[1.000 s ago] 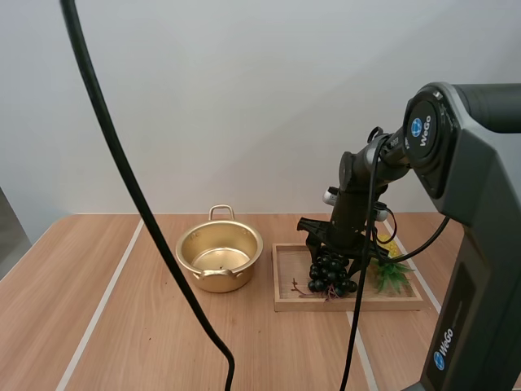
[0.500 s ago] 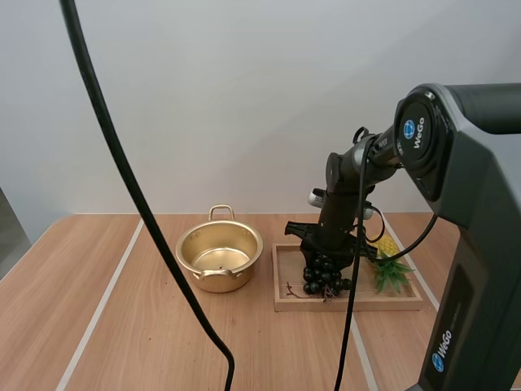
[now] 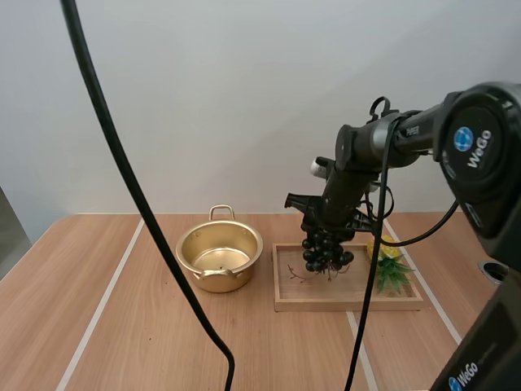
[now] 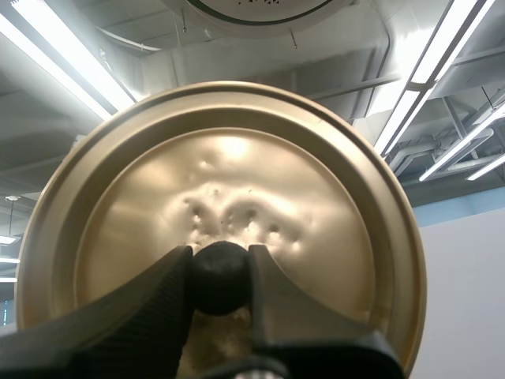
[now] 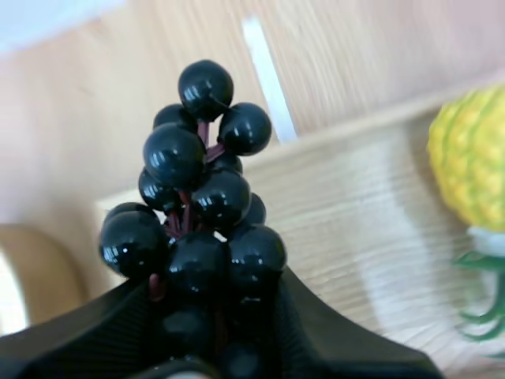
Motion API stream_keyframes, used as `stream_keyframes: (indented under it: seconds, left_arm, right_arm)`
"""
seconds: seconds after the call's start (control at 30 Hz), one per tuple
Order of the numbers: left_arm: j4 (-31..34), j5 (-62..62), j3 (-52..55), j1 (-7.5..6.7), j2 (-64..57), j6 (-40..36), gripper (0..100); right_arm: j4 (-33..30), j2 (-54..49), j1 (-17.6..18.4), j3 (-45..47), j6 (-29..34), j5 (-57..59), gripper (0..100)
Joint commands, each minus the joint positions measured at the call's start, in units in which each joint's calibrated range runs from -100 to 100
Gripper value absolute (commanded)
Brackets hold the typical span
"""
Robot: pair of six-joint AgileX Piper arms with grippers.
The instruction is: Open the pot, put the grape inside, and close it
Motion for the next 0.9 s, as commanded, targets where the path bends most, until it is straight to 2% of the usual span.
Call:
stream_keyframes:
  seconds: [0.0,0.3,0.53,0.67,0.87]
  left_arm:
    - [-0.17,-2.44,-0.29,0.02,0.00,-0.21,0]
    - [-0.17,-2.44,-0.29,0.02,0.00,-0.21,0]
    - [-0.17,-2.44,-0.29,0.02,0.00,-0.21,0]
    - [-0.17,-2.44,-0.29,0.02,0.00,-0.21,0]
    - [-0.17,-2.44,-0.29,0.02,0.00,-0.21,0]
  right_arm:
    - [-0.08,-5.71,0.02,-0.30,-4.25,-1.39,0]
    - [-0.08,-23.38,0.02,-0.30,-9.44,-2.42,0]
    - [0.85,-37.27,0.02,-0.30,-16.53,-12.87,0]
    - [6.78,-41.50,0.02,-0.30,-25.24,-17.21,0]
    - [24.32,-41.76,0.02,-0.30,-47.76,-15.51,0]
